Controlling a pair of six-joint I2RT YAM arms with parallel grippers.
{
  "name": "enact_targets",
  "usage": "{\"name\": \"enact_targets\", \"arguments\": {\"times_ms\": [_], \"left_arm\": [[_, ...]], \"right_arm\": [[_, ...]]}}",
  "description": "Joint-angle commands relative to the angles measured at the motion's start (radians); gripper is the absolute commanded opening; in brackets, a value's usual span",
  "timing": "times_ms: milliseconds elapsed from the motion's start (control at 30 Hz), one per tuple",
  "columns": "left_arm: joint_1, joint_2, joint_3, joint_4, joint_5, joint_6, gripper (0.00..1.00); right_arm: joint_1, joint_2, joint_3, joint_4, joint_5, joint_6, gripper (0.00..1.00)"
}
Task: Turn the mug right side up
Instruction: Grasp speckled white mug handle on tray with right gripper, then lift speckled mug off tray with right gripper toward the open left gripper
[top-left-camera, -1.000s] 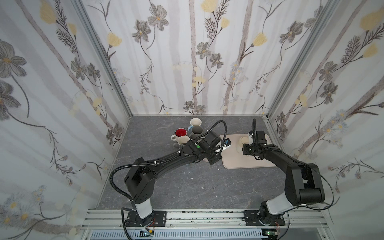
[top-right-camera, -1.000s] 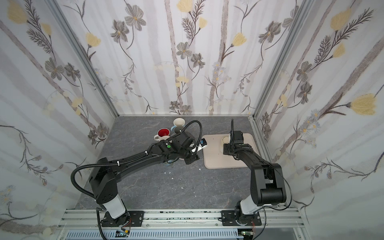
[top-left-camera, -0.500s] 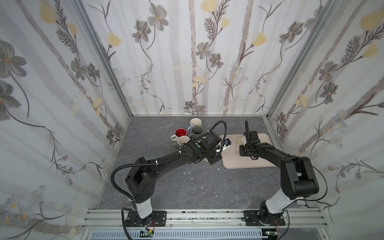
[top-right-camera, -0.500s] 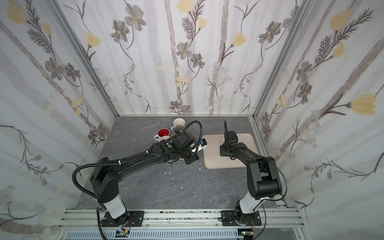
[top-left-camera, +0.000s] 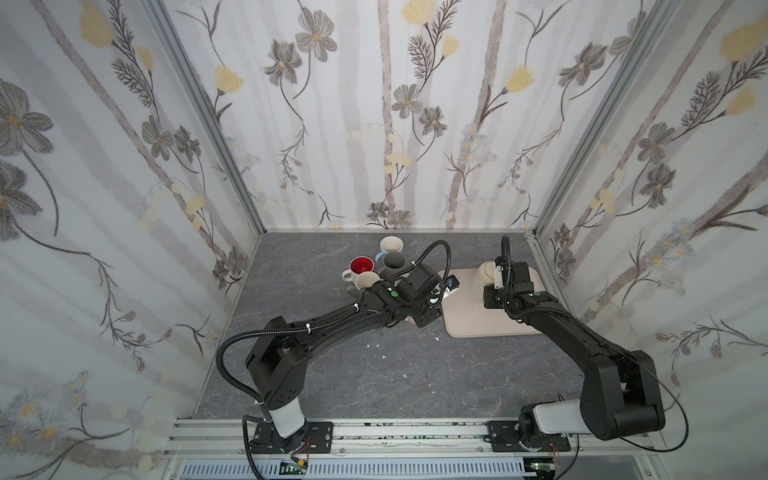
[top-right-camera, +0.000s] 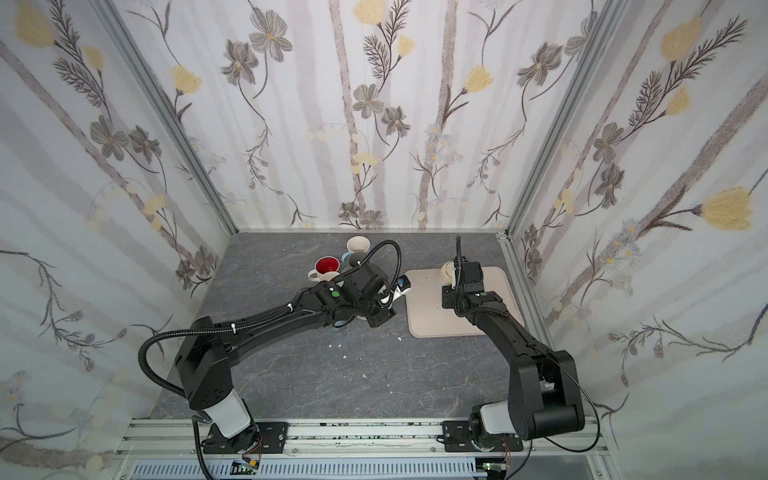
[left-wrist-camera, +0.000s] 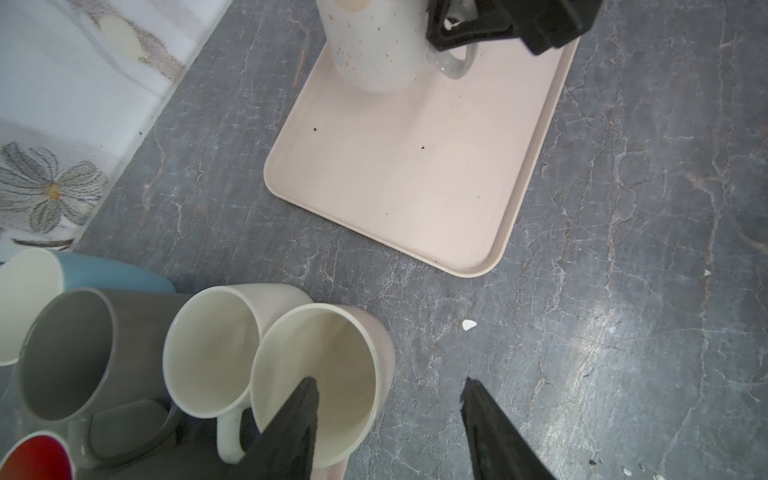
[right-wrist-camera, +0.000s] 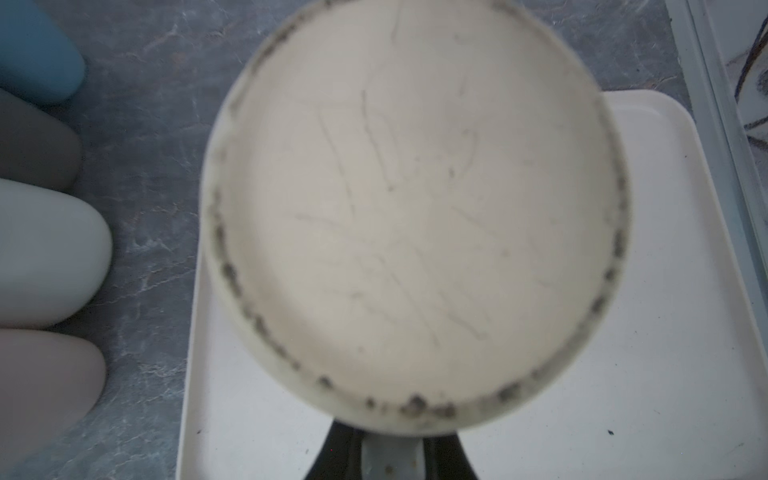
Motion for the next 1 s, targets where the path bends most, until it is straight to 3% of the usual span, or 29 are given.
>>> {"name": "enact_targets", "arguments": {"times_ms": [0, 233, 333, 633, 967], "left_arm": [[0.002, -0.037, -0.024, 0.081, -0.075, -0.026, 0.57], [0.006, -0.183, -0.153, 0.247, -0.138, -0.06, 0.66], [0.017, -0.271, -0.236, 0.35, -0.114, -0.084, 0.72], [0.151, -0.544, -0.532, 0.781, 0.235, -0.289, 0.83], [0.323, -0.544, -0.668, 1.167, 0.627, -0.619, 0.85]], "right_arm": [[0.004, -0.078, -0.023, 0.168, -0.12, 0.055, 0.0], [0.013, -0.205, -0.052, 0.301, -0.317, 0.126, 0.0], [0.02, -0.235, -0.061, 0.382, -0.425, 0.17, 0.0], [0.072, -0.258, -0.088, 0.707, -0.677, 0.345, 0.0], [0.212, -0.185, -0.056, 1.011, -0.814, 0.461, 0.0]]}}
